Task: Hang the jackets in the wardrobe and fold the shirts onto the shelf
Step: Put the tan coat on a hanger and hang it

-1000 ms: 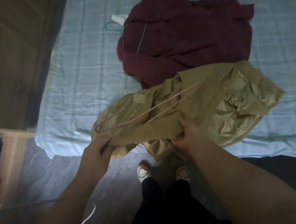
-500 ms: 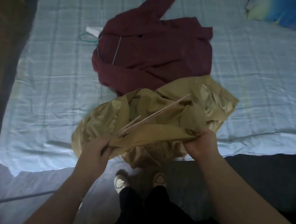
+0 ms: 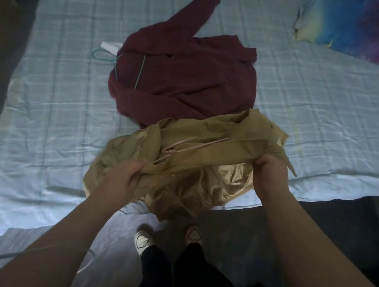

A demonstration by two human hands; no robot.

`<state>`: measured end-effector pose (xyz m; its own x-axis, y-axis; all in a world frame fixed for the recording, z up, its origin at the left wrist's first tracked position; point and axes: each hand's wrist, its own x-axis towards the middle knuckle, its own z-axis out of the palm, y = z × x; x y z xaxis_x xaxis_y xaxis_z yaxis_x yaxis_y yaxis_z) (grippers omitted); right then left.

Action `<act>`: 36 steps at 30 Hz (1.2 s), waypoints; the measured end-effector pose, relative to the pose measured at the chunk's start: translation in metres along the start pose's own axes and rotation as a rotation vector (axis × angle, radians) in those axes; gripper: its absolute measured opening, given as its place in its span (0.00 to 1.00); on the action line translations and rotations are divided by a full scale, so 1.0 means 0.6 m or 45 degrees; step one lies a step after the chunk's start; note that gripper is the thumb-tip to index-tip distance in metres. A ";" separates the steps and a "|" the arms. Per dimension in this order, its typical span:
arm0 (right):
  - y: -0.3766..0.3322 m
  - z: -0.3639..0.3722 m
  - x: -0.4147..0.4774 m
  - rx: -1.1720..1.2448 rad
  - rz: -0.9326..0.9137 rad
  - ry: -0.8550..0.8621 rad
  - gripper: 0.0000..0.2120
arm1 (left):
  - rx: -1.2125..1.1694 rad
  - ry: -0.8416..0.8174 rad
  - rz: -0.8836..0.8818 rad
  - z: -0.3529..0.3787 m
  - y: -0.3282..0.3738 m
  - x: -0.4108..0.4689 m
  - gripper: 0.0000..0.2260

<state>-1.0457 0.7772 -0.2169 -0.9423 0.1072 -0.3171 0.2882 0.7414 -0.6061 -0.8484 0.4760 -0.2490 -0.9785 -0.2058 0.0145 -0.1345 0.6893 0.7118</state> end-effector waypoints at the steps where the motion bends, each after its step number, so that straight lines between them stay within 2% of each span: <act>1: 0.002 0.001 -0.002 -0.071 -0.075 -0.016 0.08 | -0.019 -0.048 0.025 -0.003 0.000 -0.003 0.12; 3: -0.002 0.001 -0.007 -0.143 -0.131 -0.051 0.08 | 0.030 -0.144 -0.028 -0.014 -0.009 -0.008 0.11; 5: -0.017 0.003 0.000 -0.042 -0.142 -0.134 0.06 | 0.178 -0.222 -0.124 -0.024 -0.017 -0.014 0.12; 7: -0.051 0.006 0.002 0.046 -0.132 -0.275 0.08 | 0.226 -0.196 -0.130 -0.042 -0.022 -0.016 0.14; 10: -0.097 0.002 -0.004 -0.132 -0.521 -0.590 0.17 | 0.168 -0.078 -0.124 -0.074 -0.035 -0.015 0.13; 13: -0.138 -0.002 -0.017 -0.565 -0.748 -0.708 0.21 | 0.033 0.020 -0.153 -0.107 -0.033 -0.015 0.15; 15: -0.172 -0.003 -0.033 -0.732 -0.850 -0.693 0.25 | 0.002 0.060 -0.182 -0.126 -0.021 -0.014 0.15; 17: -0.216 -0.008 -0.052 -0.714 -0.941 -0.615 0.25 | -0.048 0.121 -0.169 -0.152 -0.004 -0.001 0.14; 22: -0.334 -0.057 -0.097 -0.727 -0.973 -0.378 0.17 | -0.073 0.235 -0.030 -0.257 0.060 0.032 0.13; 24: -0.390 -0.091 -0.114 -0.816 -0.968 -0.390 0.12 | -0.035 0.274 0.037 -0.309 0.090 0.044 0.15; 27: -0.474 -0.145 -0.141 -0.976 -0.992 -0.481 0.10 | 0.057 0.308 0.150 -0.387 0.142 0.065 0.14; 30: -0.555 -0.196 -0.175 -1.106 -1.033 -0.359 0.06 | 0.159 0.381 0.245 -0.465 0.201 0.089 0.12; 33: -0.621 -0.249 -0.206 -0.954 -1.073 -0.121 0.04 | 0.185 0.527 0.304 -0.545 0.257 0.106 0.12; 36: -0.669 -0.308 -0.228 -0.615 -1.144 0.093 0.07 | 0.175 0.622 0.278 -0.626 0.314 0.119 0.10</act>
<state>-1.0642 0.5874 0.2047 -0.7891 -0.5919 0.1644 -0.6141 0.7536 -0.2343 -0.8847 0.3300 0.1500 -0.8038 -0.3239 0.4991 0.0122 0.8297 0.5581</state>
